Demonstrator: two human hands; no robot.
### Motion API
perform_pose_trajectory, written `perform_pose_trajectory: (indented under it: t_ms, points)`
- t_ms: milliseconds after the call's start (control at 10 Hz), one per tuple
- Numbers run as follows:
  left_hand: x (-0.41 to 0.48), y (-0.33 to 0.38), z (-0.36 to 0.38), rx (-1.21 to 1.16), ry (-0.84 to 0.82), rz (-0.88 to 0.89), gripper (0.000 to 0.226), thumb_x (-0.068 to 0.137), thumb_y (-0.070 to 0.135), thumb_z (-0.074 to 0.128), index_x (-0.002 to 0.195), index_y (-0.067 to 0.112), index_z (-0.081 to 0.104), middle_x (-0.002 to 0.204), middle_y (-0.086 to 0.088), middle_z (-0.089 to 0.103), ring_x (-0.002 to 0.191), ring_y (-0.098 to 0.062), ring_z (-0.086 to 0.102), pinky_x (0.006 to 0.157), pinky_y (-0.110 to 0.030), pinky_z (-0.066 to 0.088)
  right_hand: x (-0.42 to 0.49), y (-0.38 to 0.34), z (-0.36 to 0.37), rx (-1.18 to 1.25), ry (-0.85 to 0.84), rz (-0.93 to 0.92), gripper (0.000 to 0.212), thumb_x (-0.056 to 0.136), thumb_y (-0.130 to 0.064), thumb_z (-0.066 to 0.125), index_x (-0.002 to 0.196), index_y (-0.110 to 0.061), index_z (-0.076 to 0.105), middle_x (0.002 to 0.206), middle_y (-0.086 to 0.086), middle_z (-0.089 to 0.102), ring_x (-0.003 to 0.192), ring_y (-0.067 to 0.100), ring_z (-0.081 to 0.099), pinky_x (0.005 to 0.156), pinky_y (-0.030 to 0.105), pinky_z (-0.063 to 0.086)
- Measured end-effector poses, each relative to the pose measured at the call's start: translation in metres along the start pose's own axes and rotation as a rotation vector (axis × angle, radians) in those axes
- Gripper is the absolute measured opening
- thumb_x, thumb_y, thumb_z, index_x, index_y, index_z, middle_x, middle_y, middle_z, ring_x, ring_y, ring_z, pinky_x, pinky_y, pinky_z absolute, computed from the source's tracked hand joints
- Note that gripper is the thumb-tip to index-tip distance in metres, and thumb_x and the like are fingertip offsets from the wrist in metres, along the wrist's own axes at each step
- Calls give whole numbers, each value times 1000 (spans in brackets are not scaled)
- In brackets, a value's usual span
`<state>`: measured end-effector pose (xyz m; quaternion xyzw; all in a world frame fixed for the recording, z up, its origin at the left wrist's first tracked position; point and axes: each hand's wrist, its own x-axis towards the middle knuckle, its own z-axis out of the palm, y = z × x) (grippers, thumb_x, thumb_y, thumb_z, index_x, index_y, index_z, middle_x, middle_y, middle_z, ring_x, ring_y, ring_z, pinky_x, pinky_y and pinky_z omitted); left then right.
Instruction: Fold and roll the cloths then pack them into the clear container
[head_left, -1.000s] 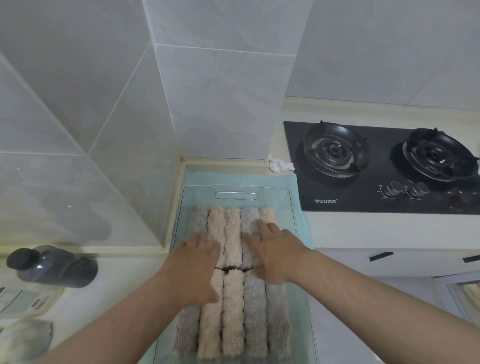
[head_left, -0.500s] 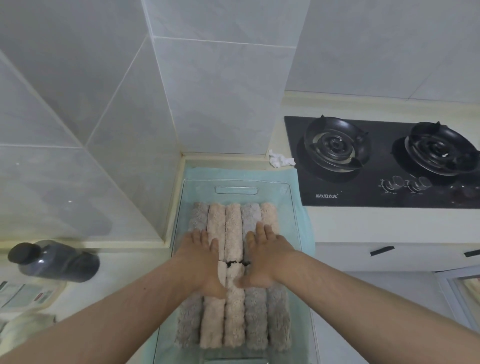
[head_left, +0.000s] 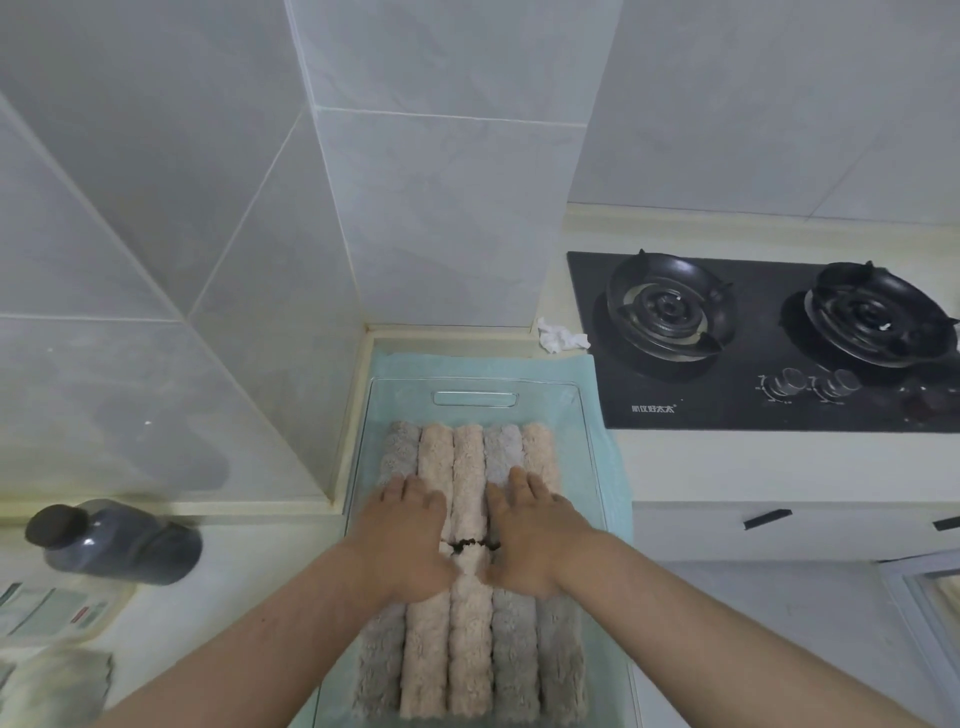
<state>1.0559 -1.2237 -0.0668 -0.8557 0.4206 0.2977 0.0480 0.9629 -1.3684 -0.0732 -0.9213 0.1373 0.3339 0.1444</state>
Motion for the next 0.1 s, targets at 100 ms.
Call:
perform_pose_trajectory:
  t_ms: [100]
  points:
    - [-23, -6, -34, -470, 155, 62, 61, 88, 67, 39, 141, 36, 39, 144, 22, 28, 139, -8, 27, 114, -32, 27, -22, 16, -36, 474, 94, -136, 64, 91, -44, 57, 148, -24, 35, 150, 2, 41, 136, 20, 41, 111, 40, 36]
